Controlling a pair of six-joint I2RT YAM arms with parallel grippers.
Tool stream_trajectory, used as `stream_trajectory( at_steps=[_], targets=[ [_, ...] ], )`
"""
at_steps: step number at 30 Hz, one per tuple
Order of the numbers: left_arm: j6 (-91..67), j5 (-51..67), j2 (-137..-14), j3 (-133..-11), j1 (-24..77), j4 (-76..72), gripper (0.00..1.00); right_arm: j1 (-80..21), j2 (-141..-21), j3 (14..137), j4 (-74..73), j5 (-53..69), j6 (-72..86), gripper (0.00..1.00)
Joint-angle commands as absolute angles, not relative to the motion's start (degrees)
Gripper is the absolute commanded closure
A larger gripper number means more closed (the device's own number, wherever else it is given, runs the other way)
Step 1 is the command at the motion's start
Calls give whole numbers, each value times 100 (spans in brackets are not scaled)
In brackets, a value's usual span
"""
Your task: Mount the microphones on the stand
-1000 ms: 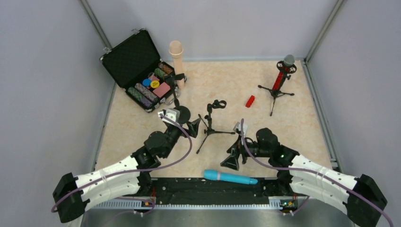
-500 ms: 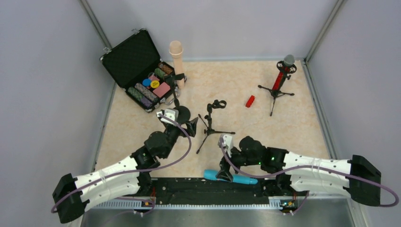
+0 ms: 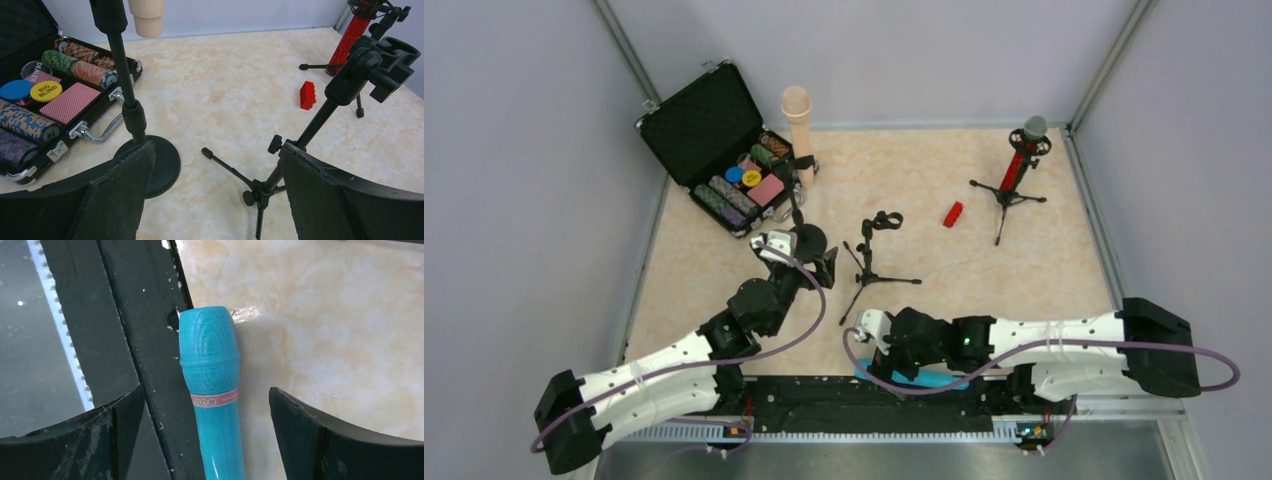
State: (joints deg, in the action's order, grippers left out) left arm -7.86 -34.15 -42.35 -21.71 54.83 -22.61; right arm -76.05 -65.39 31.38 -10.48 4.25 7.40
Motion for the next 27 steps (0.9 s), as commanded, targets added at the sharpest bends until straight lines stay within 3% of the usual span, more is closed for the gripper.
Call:
stream_trajectory(
  at_steps=[1, 4, 10, 18, 27],
  targets=[
    [-824, -3596, -4155, -2149, 5502, -2367, 1, -7906, -7010, 3609, -1358, -118, 555, 9],
    [-811, -3620, -4161, -2123, 5502, -2357, 1, -8035, -7344, 3784, -1498, -504, 589, 10],
    [-766, -3712, -4172, -2075, 5497, -2344, 1, -8419, -8264, 4227, -1859, -1308, 793, 20],
    [-655, -3919, -4038, -2079, 5497, -2188, 1, -8908, -9292, 4754, -2278, -2279, 935, 51],
    [-547, -4016, -3891, -2066, 5495, -2093, 1, -9002, -8861, 4664, -2111, -2445, 862, 87]
  ],
)
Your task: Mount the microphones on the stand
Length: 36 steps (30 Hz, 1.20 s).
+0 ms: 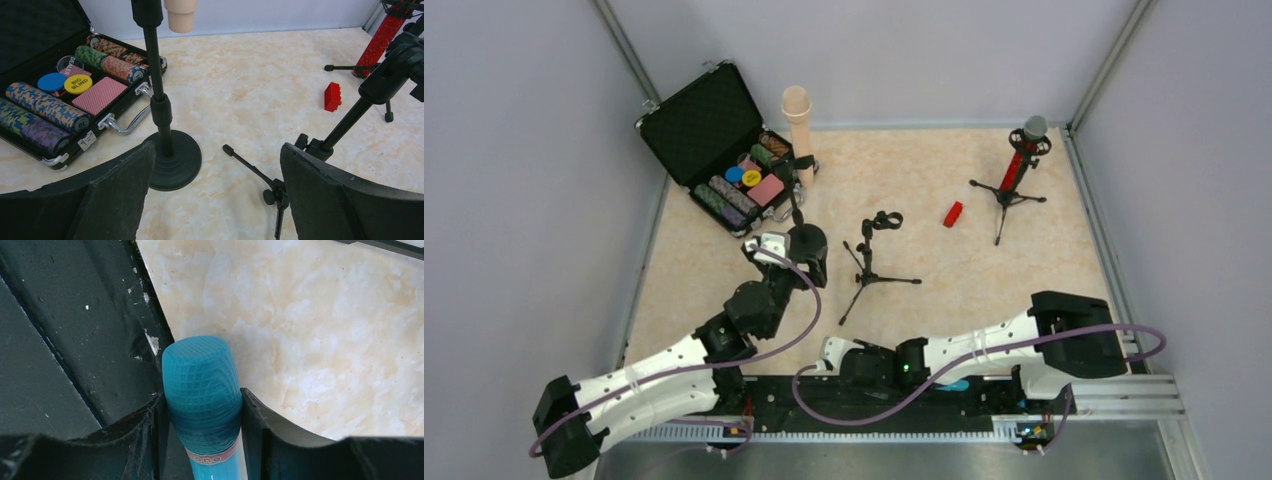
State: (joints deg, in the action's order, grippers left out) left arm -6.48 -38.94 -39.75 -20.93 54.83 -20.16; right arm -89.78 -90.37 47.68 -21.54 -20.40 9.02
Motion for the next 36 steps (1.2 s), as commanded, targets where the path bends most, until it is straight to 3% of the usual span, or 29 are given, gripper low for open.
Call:
stream_trajectory(
  at_steps=[1, 6, 9, 21, 29, 36],
  targets=[
    [-556, -4017, -3894, -2065, 5493, -2098, 1, -9005, -8763, 4626, -2054, -2444, 845, 88],
    [-589, -3998, -3922, -2065, 5500, -2071, 1, -9005, -8188, 4444, -1697, -2411, 759, 91],
    [-628, -3978, -3912, -2081, 5496, -2006, 1, -9007, -7744, 4329, -1418, -2425, 736, 99],
    [-680, -3582, -3774, -2142, 5495, -1839, 1, -8174, -5359, 3645, 104, -1985, 775, 100],
    [-199, -1385, -3603, -2162, 5502, -2128, 1, -7660, -4013, 3272, 1074, -2231, 807, 100],
    [-137, 767, -3842, -2131, 5502, -2959, 1, -7243, -3559, 3375, 1590, -2221, 806, 100]
  ],
)
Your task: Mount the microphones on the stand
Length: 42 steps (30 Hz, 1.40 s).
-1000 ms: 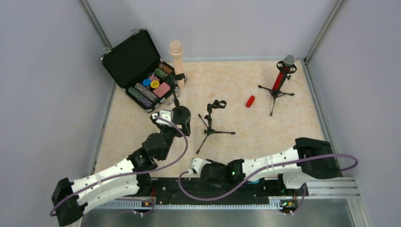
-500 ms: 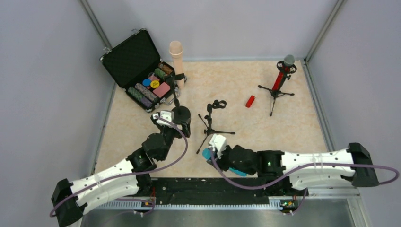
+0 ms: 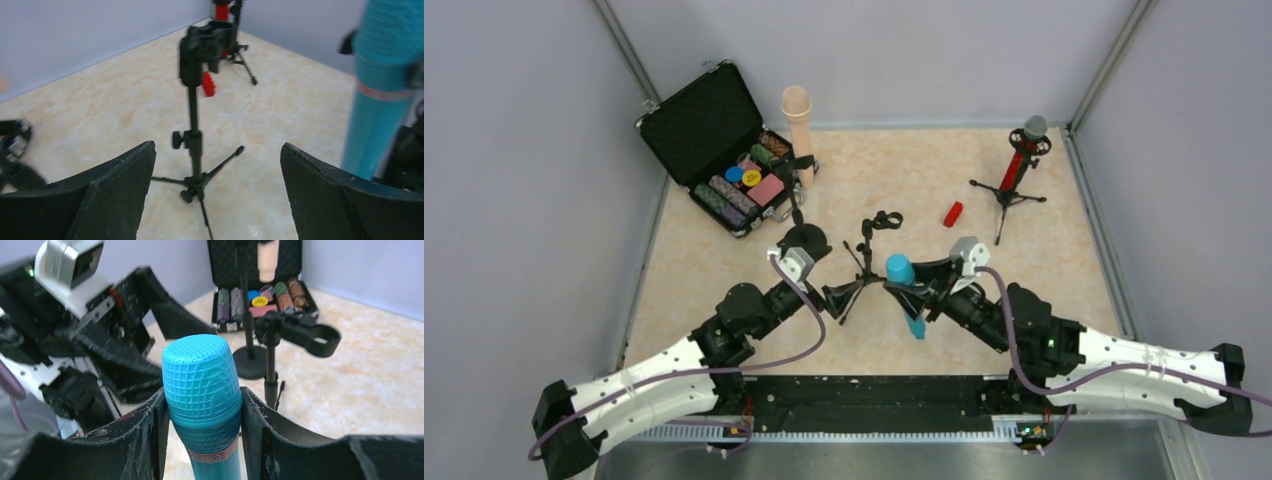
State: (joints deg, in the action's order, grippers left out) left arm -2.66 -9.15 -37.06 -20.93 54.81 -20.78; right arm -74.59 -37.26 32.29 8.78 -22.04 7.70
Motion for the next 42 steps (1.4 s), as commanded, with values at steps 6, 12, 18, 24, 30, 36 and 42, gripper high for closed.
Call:
stream_trajectory(
  at_steps=[6, 12, 18, 24, 30, 36, 42],
  targets=[
    [-745, 2215, -4658, -2483, 5502, -3571, 1, -6839, -3824, 3724, 1574, -1647, 1057, 100],
    [-1413, 2581, -5522, -2525, 5502, -4722, 3, -6579, -4105, 3823, 2014, -907, 1297, 100],
    [-2055, 2783, -6322, -2560, 5502, -5964, 7, -6463, -4308, 3922, 2250, -715, 1450, 100],
    [-2451, 2909, -6893, -2689, 5502, -6555, 21, -6448, -4356, 3876, 2523, -602, 1593, 100],
    [-2238, 2597, -6705, -2451, 5502, -6575, 79, -6382, -4334, 3875, 2391, -765, 1682, 100],
    [-1881, 2151, -6125, -2167, 5502, -6247, 85, -6100, -4455, 3993, 2139, -483, 1941, 62],
    [-1620, 1767, -5483, -2162, 5502, -5281, 85, -5626, -4577, 4163, 1827, 402, 2182, 13]
  ],
)
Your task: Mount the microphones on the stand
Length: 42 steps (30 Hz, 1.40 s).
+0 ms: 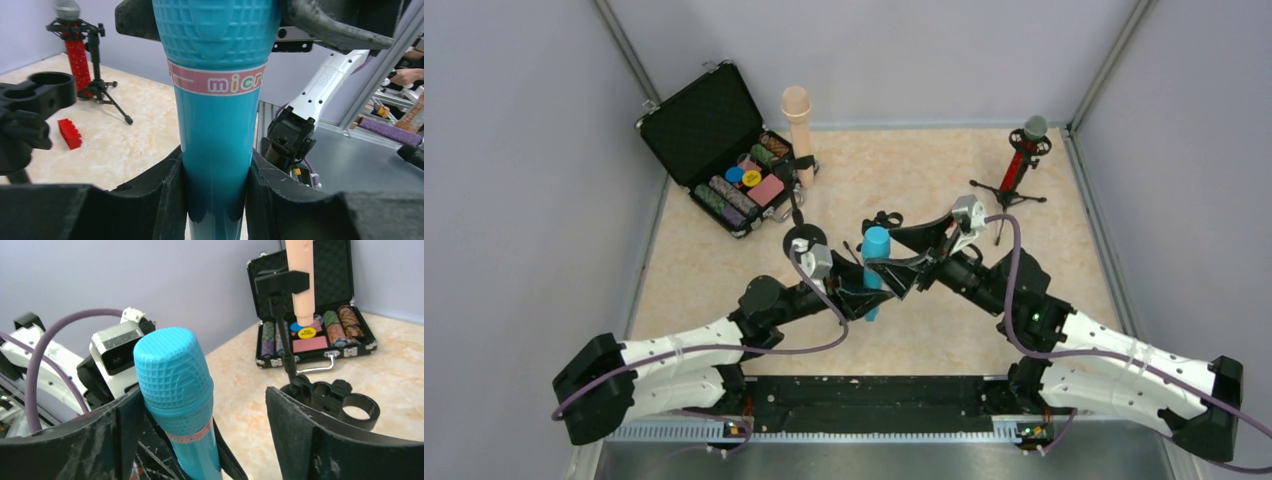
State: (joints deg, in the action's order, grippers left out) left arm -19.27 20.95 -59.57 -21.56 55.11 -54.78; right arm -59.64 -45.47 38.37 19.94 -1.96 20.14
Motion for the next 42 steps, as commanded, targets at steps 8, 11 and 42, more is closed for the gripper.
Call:
stream_trajectory(
  at_steps=[8, 11, 42],
  targets=[
    [-1469, 1579, -4871, -2016, 5502, -4586, 84, -4687, -4634, 4044, 2015, 2246, 2861, 1],
    [-1459, 1610, -4810, -2012, 5502, -4565, 83, -4661, -4810, 3993, 2237, 2672, 2973, 1],
    [-1663, 2104, -5620, -2319, 5500, -5304, 37, -4716, -5671, 3804, 3374, 3218, 3188, 100]
  ],
)
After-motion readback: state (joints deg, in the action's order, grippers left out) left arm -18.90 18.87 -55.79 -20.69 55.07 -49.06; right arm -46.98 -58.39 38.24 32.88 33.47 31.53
